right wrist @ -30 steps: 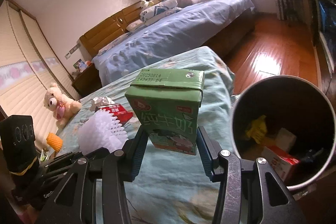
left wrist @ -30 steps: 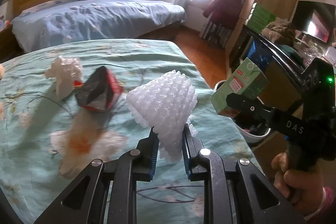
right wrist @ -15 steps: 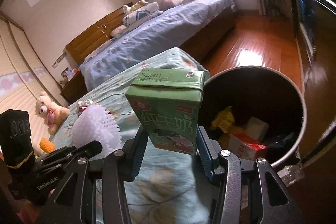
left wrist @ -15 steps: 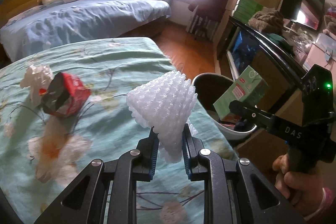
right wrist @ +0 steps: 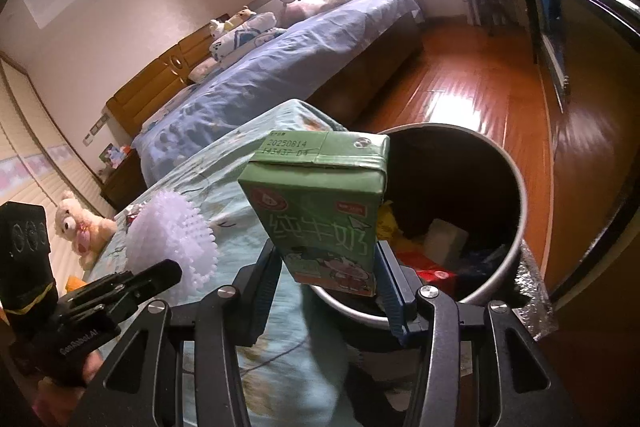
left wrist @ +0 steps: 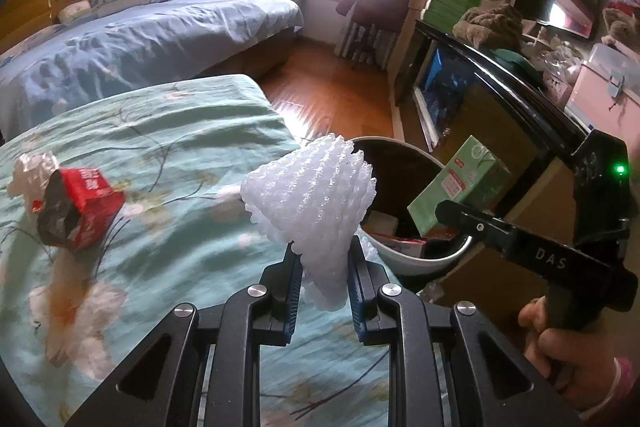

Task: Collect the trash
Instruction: 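Carry the white foam sleeve and green carton over the trash bin with both grippers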

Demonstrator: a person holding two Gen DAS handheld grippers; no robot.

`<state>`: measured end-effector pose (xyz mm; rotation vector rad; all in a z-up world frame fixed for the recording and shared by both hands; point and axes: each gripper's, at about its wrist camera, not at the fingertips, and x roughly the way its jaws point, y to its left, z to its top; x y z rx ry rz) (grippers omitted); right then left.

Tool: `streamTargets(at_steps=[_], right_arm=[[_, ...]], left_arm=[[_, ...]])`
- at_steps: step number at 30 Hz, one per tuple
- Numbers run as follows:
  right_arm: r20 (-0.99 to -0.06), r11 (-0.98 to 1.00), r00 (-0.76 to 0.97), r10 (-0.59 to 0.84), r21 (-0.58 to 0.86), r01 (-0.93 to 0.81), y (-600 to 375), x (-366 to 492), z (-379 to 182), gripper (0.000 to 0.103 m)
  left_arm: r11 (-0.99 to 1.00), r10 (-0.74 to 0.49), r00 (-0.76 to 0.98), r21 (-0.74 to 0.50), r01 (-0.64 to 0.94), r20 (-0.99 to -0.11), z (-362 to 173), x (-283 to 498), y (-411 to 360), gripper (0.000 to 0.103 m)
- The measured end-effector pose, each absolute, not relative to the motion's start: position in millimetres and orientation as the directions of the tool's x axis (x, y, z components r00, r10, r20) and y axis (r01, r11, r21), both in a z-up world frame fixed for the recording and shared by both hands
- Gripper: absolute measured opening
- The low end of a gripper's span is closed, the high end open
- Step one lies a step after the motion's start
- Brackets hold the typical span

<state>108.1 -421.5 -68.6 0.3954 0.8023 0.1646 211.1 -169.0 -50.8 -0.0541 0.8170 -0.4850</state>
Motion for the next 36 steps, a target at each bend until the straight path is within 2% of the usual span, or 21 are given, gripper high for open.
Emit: streamTargets(at_steps=[36], right_arm=[[-0.713,0.91,0.665,0.222,0.397,0.121,-474,134,-86,0.048]], left_arm=[[0.859,-0.454,0.534,-0.191,0.475,-0.714,-58,253,-251,0.022]])
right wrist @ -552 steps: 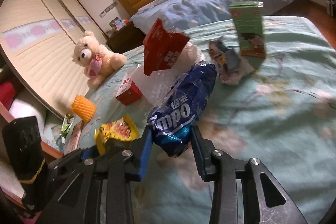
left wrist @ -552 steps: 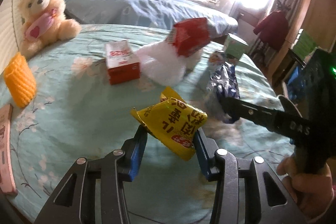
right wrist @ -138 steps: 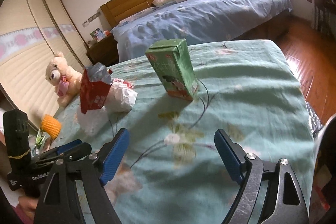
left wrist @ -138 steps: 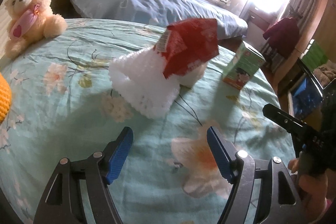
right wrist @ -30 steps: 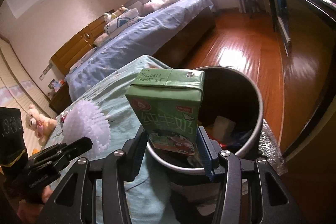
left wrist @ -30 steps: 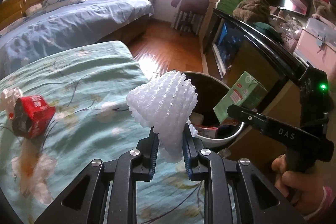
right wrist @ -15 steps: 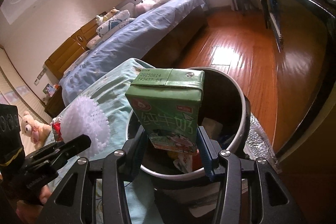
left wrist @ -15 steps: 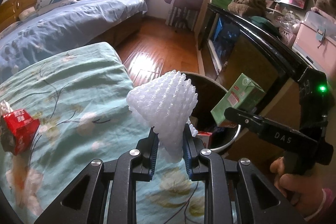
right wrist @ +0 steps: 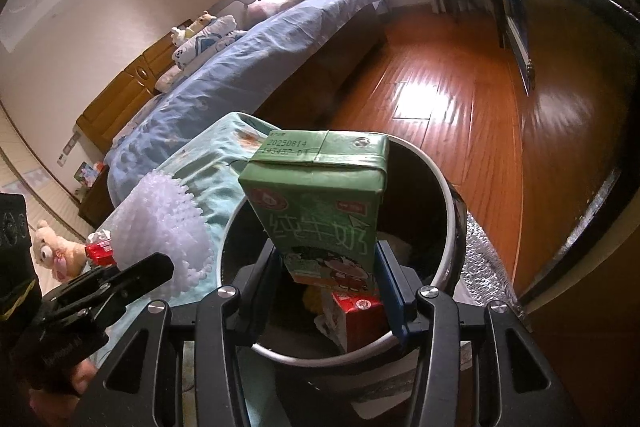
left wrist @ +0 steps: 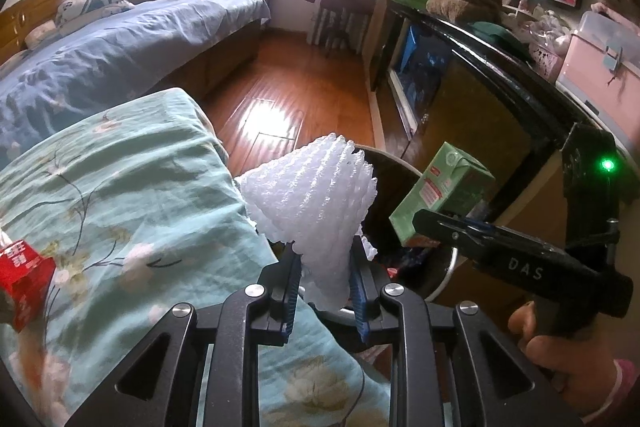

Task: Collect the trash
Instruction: 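Carry the white foam sleeve and green carton over the trash bin with both grippers, then open both grippers to drop the foam sleeve and carton into the bin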

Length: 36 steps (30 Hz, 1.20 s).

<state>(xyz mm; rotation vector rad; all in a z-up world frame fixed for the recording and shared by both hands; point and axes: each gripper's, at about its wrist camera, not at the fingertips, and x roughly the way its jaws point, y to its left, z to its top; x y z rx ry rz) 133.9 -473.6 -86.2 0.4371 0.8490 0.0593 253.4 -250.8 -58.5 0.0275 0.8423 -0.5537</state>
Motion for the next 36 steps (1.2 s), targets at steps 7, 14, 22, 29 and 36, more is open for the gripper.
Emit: streamTargets(at_steps=[7,14,22,29,36], right_arm=[[-0.726,0.908,0.649,0.227,0.398,0.128,-477,142,-89,0.048],[-0.738,0.906,0.635,0.229,0.4,0.137,-481,148,-92,0.048],[-0.741,0.907,0.63,0.233,0.4,0.135,-483,149,-90,0.048],[-0.749,0.908,0.621,0.231,0.394,0.138,-485,154,-92,0.048],[-0.754,0.905,0.613,0.238,0.401,0.143,-487,159,-93,0.051]], left_arm=[[0.857,-0.45,0.521,-0.185,0.482,-0.725,-63,264,-261,0.023],[0.856,-0.448,0.507,-0.189,0.482,-0.736,-65,272,-267,0.025],[0.855,-0.445,0.499,-0.187,0.484,-0.743,-69,275,-272,0.025],[0.854,-0.441,0.495,-0.18,0.488,-0.749,-70,279,-277,0.027],[0.854,-0.43,0.488,-0.168,0.492,-0.76,-71,281,-282,0.036]])
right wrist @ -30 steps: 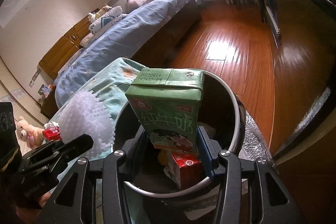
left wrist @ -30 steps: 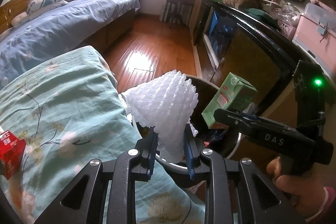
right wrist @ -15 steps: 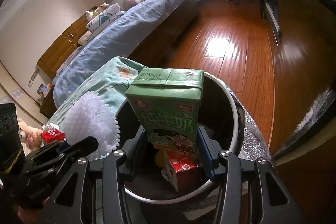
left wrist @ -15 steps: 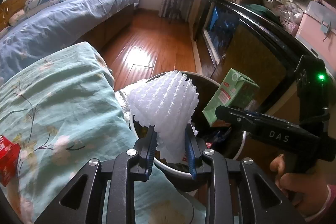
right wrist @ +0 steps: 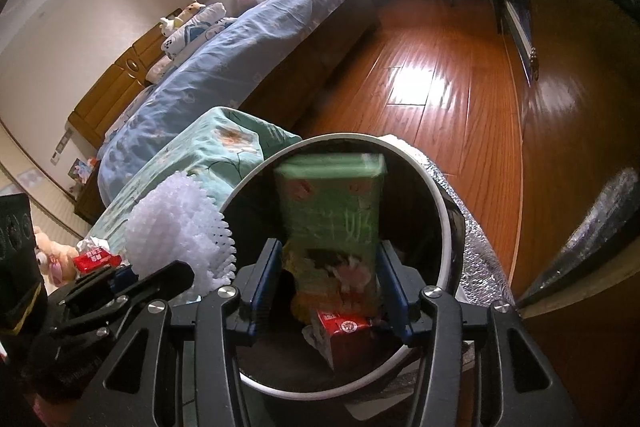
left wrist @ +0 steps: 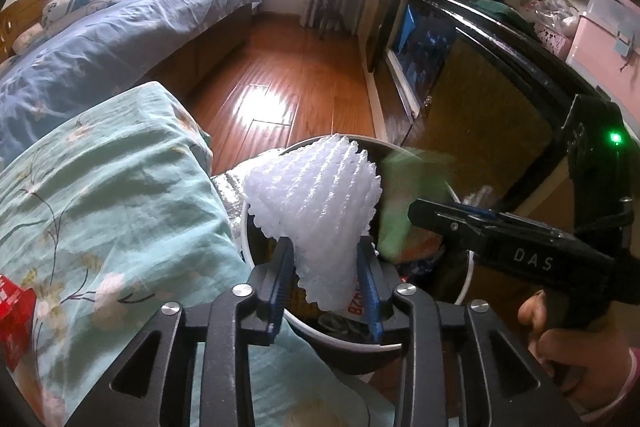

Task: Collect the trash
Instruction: 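Open both grippers to drop the foam sleeve and carton into the bin, then move both open grippers back over the bed toward the tissue and red bag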

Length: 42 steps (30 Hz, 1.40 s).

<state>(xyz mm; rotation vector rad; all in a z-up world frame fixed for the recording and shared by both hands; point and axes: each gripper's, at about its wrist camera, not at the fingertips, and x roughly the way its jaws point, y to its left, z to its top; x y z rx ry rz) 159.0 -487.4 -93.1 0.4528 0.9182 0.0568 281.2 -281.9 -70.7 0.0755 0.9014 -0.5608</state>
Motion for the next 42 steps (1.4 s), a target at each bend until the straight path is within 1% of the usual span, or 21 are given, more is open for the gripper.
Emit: streamTargets(at_steps=[1,3,5,6,7,13,16,21,24,31,42], right_arm=[[-0.753,0.904,0.612,0.24,0.403,0.142,-488,159,-93,0.05],[-0.751,0.905,0.616,0.236,0.401,0.143,-489,159,-91,0.051],[-0.746,0.903,0.623,0.236,0.406,0.144,-489,158,-89,0.051],[-0.741,0.9,0.628,0.236,0.41,0.146,-490,156,-88,0.051],[-0.738,0.899,0.632,0.236,0.413,0.147,-489,154,-87,0.051],[-0.718,0.889,0.65,0.25,0.436,0.14,-480,143,-84,0.053],[-0.705,0.887,0.661,0.256,0.444,0.131,-470,135,-81,0.062],[-0.683,0.892,0.679,0.267,0.442,0.094,-445,127,-73,0.08],[-0.67,0.895,0.683,0.289,0.442,0.055,-425,125,-69,0.084],[-0.65,0.894,0.672,0.355,0.447,-0.04,-376,123,-65,0.086],[-0.654,0.873,0.6,0.46,0.457,-0.17,-295,133,-70,0.086]], left_arm=[[0.856,-0.427,0.487,-0.166,0.49,-0.762,-71,280,-282,0.043],[0.856,-0.424,0.488,-0.162,0.49,-0.763,-70,280,-282,0.05],[0.858,-0.422,0.492,-0.159,0.489,-0.762,-69,277,-280,0.054],[0.858,-0.422,0.492,-0.161,0.488,-0.761,-68,276,-278,0.058],[0.859,-0.425,0.493,-0.167,0.484,-0.759,-68,273,-276,0.06],[0.868,-0.428,0.501,-0.188,0.459,-0.752,-66,255,-255,0.062],[0.875,-0.43,0.516,-0.202,0.44,-0.741,-63,242,-240,0.062],[0.896,-0.413,0.548,-0.215,0.389,-0.727,-60,218,-207,0.062],[0.907,-0.404,0.563,-0.233,0.351,-0.721,-59,205,-185,0.062],[0.938,-0.347,0.614,-0.254,0.237,-0.709,-54,178,-130,0.062],[0.96,-0.259,0.661,-0.262,0.096,-0.705,-47,143,-53,0.062]])
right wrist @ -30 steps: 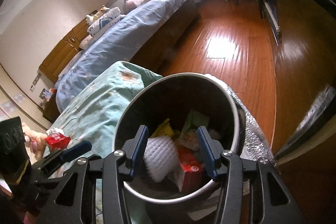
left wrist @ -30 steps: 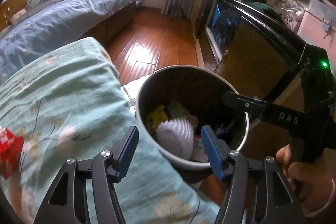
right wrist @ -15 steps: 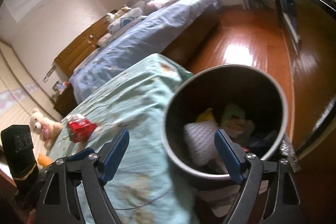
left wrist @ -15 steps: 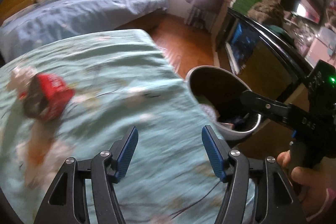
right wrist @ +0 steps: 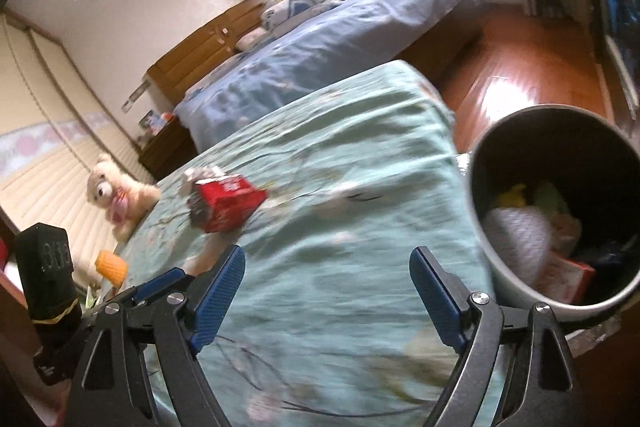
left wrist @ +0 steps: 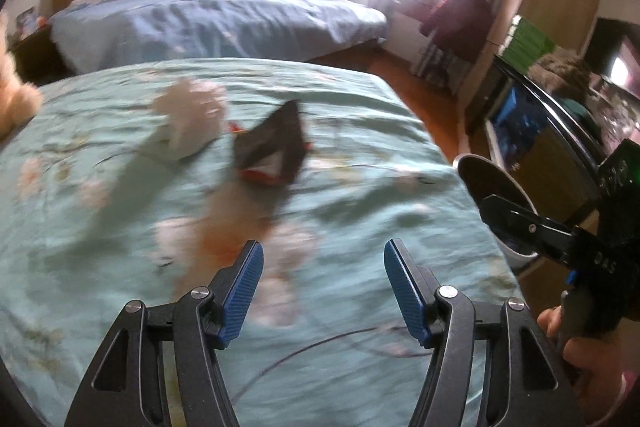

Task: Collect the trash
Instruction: 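Move both open grippers back over the bed toward the tissue and red bag, then grasp the crumpled white tissue with the left gripper while the right grasps the red snack bag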

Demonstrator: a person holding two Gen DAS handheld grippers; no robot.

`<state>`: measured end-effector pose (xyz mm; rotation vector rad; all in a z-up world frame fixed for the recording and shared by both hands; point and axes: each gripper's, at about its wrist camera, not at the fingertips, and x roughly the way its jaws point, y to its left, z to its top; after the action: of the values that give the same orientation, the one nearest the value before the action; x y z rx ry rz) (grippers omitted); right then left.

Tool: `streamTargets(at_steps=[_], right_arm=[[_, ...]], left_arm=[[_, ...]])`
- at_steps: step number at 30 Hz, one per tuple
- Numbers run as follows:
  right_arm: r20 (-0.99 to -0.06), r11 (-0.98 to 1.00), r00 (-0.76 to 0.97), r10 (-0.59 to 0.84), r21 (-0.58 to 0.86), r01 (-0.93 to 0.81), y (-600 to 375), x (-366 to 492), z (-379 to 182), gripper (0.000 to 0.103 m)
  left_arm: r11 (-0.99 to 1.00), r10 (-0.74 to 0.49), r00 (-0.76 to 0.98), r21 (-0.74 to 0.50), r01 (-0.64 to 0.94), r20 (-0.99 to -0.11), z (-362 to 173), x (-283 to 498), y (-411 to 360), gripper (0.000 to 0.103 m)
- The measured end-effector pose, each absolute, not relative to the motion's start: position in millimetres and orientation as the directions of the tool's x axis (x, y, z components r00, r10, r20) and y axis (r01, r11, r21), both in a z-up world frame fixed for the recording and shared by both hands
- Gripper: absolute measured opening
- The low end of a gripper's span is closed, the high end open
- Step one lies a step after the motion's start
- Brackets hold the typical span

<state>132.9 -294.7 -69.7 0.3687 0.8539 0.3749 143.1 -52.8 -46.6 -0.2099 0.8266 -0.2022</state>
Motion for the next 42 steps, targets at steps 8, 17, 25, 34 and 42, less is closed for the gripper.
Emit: streamTargets(at_steps=[8,17,25,34,42], right_arm=[[-0.67,0.863,0.553,0.495,0.45,-0.228,-251,141,-77,0.086],[-0.679,0.863,0.536,0.502,0.431,-0.262,-219,154,-78,0.086],[-0.691,0.87,0.531,0.491,0.426,-0.25,-207,171,-81,0.085],[-0.688,0.855,0.51,0.517,0.441,-0.272,-187,191,-85,0.077],[-0.722,0.861,0.469,0.508,0.441,-0.253,-182,213,-104,0.014]], left_arm=[[0.963,-0.186,0.681,-0.269,-0.017,-0.708,-46,133,-10,0.062],[0.96,-0.135,0.688,-0.267,-0.088,-0.713,-48,143,15,0.062],[0.965,-0.126,0.673,-0.246,-0.086,-0.728,-54,176,24,0.062],[0.973,-0.119,0.666,-0.219,-0.068,-0.736,-60,215,24,0.062],[0.969,-0.149,0.659,-0.241,-0.051,-0.737,-70,256,19,0.061]])
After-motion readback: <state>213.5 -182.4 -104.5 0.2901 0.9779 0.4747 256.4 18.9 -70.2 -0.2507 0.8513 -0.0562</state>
